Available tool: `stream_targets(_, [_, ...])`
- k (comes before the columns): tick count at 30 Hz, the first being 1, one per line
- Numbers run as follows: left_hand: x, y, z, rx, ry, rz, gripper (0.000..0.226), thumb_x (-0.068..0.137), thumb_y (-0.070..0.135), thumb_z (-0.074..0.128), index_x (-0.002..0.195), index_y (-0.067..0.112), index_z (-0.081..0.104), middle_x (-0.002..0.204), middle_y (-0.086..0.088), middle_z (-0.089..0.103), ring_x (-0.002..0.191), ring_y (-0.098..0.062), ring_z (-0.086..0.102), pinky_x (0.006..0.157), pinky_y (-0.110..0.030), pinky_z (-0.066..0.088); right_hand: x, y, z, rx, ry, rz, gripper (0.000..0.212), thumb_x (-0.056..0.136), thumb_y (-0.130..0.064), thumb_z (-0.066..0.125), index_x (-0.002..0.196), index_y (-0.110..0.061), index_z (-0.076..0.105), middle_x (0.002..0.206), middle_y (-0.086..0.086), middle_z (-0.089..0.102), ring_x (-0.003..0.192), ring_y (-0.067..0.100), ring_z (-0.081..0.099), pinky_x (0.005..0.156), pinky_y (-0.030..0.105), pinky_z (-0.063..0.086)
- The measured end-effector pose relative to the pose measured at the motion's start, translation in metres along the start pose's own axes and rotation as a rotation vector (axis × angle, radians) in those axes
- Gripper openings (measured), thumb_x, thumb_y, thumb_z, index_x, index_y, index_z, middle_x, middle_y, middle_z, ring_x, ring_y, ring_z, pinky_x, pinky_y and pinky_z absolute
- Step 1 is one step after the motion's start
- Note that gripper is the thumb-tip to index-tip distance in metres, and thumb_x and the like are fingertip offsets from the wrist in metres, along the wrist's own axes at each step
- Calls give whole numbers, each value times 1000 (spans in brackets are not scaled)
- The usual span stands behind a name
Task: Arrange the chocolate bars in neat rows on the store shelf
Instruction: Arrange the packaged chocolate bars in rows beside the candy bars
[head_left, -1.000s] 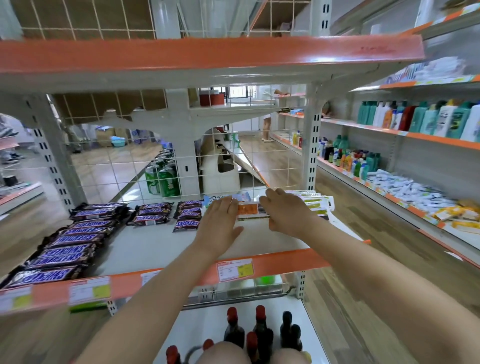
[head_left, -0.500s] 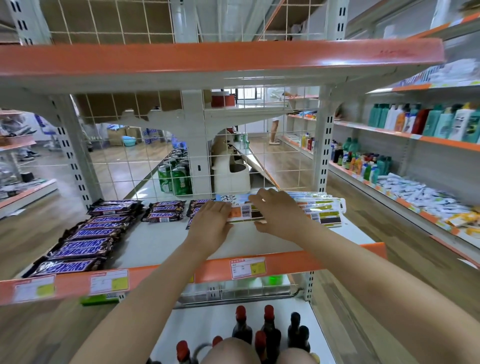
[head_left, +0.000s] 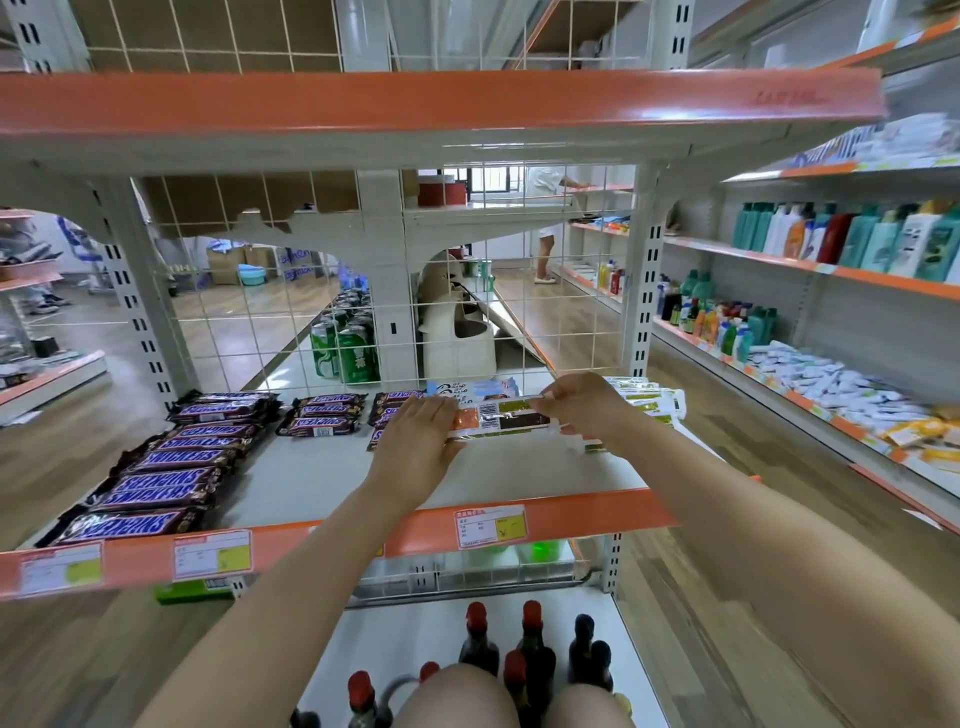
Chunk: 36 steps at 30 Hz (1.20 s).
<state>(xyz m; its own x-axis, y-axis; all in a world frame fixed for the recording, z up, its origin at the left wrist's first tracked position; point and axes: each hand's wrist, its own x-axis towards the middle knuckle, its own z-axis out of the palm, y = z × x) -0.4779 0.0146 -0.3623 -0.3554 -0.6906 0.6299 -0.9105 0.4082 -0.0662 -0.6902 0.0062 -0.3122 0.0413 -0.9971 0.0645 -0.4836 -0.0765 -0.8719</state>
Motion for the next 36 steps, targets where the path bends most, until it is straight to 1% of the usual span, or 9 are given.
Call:
stream_targets(3, [1,3,1,-50,-98,-92,53,84,19,67,131,2,49,139,-15,46,127,-32,45,104,-40,37,0,-1,2,-102,80,-122,14,87,-20,63,81,-8,59,81,8,58,76,21,53,73,29,45])
stream_targets(6, [1,0,6,-168,-124,-253,51,92,8,50,141,7,37,154,-11,22,139,-28,27,107,-37,32,-4,1,5,-468,264,-404,18,93,-20,54,94,-4,62,94,10,61,86,27,55,73,32,41])
stream_targets(10, [10,-1,8,-674,-58,-715,24,93,9,45,109,2,61,110,-17,62,98,-30,58,80,-31,43,-7,6,2,-876,534,-899,12,77,-4,71,88,-6,66,83,8,65,69,29,63,56,29,46])
stream_targets(14, [17,6,-7,-1294,-159,-1166,41,98,37,43,79,3,58,74,-11,62,67,-24,58,68,-33,50,-2,22,0,-983,633,-1241,36,67,-1,77,92,-11,52,82,7,67,69,24,62,61,30,46])
stream_targets(19, [18,10,-8,-1617,-346,-1198,53,95,50,38,90,2,57,78,-15,69,70,-25,64,59,-31,52,-8,28,-2,-980,643,-1462,13,85,0,58,96,-6,56,89,11,69,78,26,66,75,31,48])
stream_targets(24, [21,19,-10,-1713,-280,-1231,18,98,19,46,83,12,53,49,-8,63,39,-12,55,41,-17,47,-10,29,-3,-1007,579,-1554,12,94,-1,43,98,-7,52,90,10,70,80,25,68,71,32,54])
stream_targets(28, [21,17,-7,-1726,-163,-1241,20,97,16,48,79,10,55,61,-10,57,49,-14,53,40,-17,48,-6,40,-5,-1064,593,-1448,20,88,0,47,107,-8,50,101,12,69,89,28,67,76,34,53])
stream_targets(31, [20,16,-4,-1699,-96,-1209,19,96,19,50,80,10,56,59,-9,59,40,-9,57,41,-18,50,-4,39,-7,-1022,573,-1082,53,69,11,57,117,-9,49,112,14,64,95,32,64,81,36,50])
stream_targets(36, [20,14,-2,-1685,-27,-1170,16,95,20,52,86,8,55,44,-2,60,37,-7,57,42,-18,51,-8,8,-6,-197,270,-256,30,100,-28,38,116,-10,54,92,7,63,77,25,63,71,35,50])
